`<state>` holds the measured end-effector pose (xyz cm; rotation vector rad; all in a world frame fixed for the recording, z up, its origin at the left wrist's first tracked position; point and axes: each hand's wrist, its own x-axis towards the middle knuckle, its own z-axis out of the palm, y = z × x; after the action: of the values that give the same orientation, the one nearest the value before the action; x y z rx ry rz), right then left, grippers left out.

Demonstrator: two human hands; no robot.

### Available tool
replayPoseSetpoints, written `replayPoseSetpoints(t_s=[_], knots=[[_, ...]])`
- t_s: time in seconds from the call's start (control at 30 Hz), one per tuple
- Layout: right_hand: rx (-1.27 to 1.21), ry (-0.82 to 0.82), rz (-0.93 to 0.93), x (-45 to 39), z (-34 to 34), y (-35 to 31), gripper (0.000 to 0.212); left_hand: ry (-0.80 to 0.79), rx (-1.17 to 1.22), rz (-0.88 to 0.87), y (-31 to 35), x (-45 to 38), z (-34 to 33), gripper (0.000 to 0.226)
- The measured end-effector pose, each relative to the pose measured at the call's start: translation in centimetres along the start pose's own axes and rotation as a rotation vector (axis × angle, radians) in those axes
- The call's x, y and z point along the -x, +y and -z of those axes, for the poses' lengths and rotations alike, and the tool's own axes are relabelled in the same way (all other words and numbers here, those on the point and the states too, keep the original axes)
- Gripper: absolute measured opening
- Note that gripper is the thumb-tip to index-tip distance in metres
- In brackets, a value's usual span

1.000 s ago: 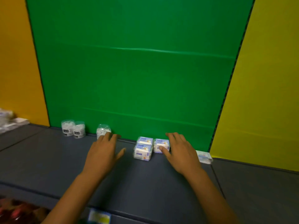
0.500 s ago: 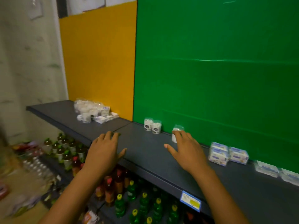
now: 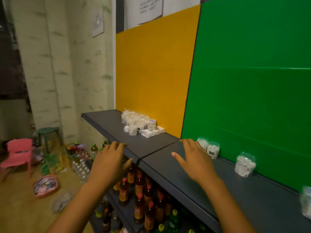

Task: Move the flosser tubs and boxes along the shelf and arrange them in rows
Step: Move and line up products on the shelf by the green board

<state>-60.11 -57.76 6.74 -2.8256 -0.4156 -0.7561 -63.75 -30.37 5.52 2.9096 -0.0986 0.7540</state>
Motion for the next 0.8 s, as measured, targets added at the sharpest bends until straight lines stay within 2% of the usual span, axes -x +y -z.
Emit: replayPoseSetpoints(t_s=[0.2,0.43,0.8], knots=[[-0.064,0.014,0.01,-7.9,-4.9,-0.4,0.06,0.002,-0.066,0.021,-4.0,-7.2,-2.3,0.062],[-0.102,0.033,-0.004,-16.4,-9.7,0.4,0.055,0.01,-0.029,0.042,-6.6,-14.9,-5.7,0.059],[-0.112,-0.078,-0.028,-22.0,-17.2,0.2,0.056,-0.049,0.127,0.066,-10.9,-20.7,-13.2,0.056]])
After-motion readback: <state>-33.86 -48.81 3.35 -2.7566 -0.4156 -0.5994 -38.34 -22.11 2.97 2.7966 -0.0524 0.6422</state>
